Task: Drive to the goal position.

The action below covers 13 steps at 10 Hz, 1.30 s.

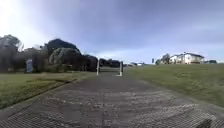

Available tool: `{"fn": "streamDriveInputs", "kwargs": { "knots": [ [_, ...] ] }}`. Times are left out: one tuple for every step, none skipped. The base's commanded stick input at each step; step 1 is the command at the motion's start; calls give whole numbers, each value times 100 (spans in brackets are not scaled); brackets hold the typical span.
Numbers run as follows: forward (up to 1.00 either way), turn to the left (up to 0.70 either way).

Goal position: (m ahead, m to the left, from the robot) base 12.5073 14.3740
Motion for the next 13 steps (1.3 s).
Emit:
{"fn": "streamDriveInputs", "kwargs": {
  "knots": [
    [100,0],
    [100,0],
    [100,0],
    [100,0],
    [100,0],
    [100,0],
    [100,0],
    [100,0],
    [100,0],
    [100,0],
    [100,0],
    [100,0],
    [100,0]
  ]
}}
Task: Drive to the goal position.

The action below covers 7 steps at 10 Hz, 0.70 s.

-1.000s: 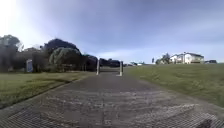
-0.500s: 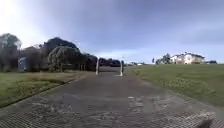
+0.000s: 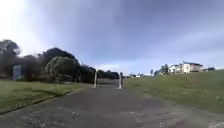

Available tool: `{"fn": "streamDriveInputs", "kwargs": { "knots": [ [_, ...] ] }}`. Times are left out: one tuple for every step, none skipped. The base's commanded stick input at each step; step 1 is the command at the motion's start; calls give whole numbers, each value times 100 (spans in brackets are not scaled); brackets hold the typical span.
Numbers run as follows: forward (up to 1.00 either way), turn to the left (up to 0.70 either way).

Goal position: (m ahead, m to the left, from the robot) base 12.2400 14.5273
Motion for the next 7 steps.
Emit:
{"fn": "streamDriveInputs", "kwargs": {
  "knots": [
    [100,0],
    [100,0],
    [100,0],
    [100,0],
    [100,0],
    [100,0],
    [100,0]
  ]
}}
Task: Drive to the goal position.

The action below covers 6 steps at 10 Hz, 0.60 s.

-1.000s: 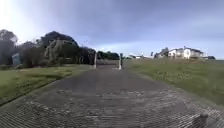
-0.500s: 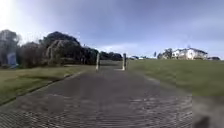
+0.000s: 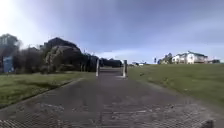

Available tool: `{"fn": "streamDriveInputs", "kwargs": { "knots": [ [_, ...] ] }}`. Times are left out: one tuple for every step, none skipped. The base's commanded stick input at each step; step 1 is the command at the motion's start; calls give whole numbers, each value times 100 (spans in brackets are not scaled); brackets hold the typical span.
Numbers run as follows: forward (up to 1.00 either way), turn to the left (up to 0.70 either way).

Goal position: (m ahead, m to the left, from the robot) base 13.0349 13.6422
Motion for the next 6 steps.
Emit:
{"fn": "streamDriveInputs", "kwargs": {
  "knots": [
    [100,0],
    [100,0],
    [100,0],
    [100,0],
    [100,0],
    [100,0]
  ]
}}
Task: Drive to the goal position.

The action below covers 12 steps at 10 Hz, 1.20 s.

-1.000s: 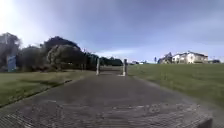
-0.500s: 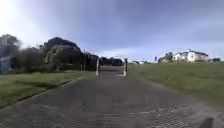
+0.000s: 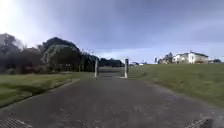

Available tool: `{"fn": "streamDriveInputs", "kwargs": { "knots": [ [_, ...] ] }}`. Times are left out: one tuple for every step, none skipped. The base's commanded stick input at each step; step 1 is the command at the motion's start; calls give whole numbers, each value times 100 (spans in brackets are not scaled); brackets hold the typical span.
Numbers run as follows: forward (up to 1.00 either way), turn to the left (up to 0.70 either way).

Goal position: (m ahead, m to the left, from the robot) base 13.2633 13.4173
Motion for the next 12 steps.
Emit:
{"fn": "streamDriveInputs", "kwargs": {
  "knots": [
    [100,0],
    [100,0],
    [100,0],
    [100,0],
    [100,0],
    [100,0],
    [100,0],
    [100,0],
    [100,0],
    [100,0],
    [100,0],
    [100,0]
  ]
}}
